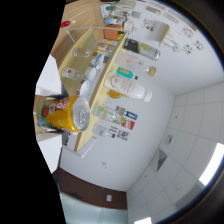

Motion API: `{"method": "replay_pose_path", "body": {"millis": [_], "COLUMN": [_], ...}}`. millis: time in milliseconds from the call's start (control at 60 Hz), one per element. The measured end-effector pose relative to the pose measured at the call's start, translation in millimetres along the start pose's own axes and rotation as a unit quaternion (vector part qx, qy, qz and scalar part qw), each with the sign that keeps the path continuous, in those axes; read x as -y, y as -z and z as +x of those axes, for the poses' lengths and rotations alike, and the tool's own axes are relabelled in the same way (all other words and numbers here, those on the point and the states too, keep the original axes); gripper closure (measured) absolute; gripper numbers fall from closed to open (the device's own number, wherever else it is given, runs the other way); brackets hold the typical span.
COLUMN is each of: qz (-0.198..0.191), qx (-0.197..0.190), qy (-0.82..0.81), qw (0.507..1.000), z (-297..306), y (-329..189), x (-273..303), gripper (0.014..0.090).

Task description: Make me a cup of Vodka Sunrise.

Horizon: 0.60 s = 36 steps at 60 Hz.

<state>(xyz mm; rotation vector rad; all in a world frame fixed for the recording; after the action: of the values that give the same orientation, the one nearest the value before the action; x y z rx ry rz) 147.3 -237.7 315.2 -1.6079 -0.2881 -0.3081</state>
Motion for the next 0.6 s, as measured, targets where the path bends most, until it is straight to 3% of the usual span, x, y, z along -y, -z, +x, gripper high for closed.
{"method": "replay_pose_path", "body": {"millis": [150, 267, 433, 600], "qz": [-0.018, -0.052, -0.121, -0.167], "qx": [-0.011, -0.014, -0.015, -0.005], "qy": [-0.154, -0.202, -0.240, -0.260], "qw": [0.988, 0.978, 0.963, 0.951], "z": [45, 60, 60, 45], "y": [4, -2, -20, -35], "x": [-49, -113, -207, -261], "gripper": [0.0536, 0.0537, 0.0537, 0.0537]}}
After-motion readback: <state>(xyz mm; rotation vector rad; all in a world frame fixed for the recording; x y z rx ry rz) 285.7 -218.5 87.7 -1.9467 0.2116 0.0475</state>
